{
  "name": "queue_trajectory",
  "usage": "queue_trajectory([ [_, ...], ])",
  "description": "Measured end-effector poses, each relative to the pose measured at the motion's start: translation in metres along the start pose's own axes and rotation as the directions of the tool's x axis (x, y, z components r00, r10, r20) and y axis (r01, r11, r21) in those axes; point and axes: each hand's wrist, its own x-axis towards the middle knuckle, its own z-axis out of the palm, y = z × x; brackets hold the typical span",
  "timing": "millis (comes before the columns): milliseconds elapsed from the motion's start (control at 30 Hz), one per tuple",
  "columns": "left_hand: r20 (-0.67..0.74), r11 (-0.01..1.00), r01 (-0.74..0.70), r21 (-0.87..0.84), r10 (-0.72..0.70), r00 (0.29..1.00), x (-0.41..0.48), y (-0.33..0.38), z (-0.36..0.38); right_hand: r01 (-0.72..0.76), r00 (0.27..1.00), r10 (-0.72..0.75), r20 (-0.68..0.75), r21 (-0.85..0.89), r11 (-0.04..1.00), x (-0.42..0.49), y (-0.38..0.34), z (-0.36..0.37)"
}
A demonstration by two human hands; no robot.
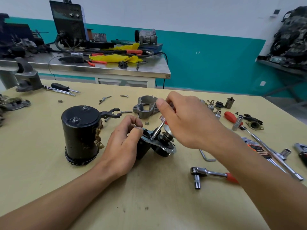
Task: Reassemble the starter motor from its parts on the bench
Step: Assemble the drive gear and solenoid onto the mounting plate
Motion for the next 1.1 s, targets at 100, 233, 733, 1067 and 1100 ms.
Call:
queue_trajectory([
  [100,-0.002,1.000,0.009,-0.005,-0.009,1.000,0.000,0.000,0.000,-0.027,0.971,-0.043,0.237,0.284,0.958,0.002,0.004,-0.008],
  [233,0.001,1.000,0.007,-0.012,-0.007,1.000,0.000,0.000,0.000,0.010,0.968,-0.082,0.237,0.288,0.957,0.003,0.008,-0.009],
  [733,0.004,0.999,0.025,-0.037,-0.024,1.000,0.001,-0.001,0.001,0.008,0.952,-0.087,0.294,0.260,0.965,0.007,0.012,-0.021],
  [1067,0.018,0.999,0.029,-0.025,-0.028,0.999,0.000,-0.002,-0.001,-0.002,0.985,-0.031,0.171,0.192,0.981,0.004,0.004,-0.011],
  [1100,0.019,0.999,0.033,-0.023,-0.033,0.999,0.000,-0.002,-0.001,-0.028,0.969,-0.039,0.242,0.267,0.963,0.005,0.006,-0.015],
])
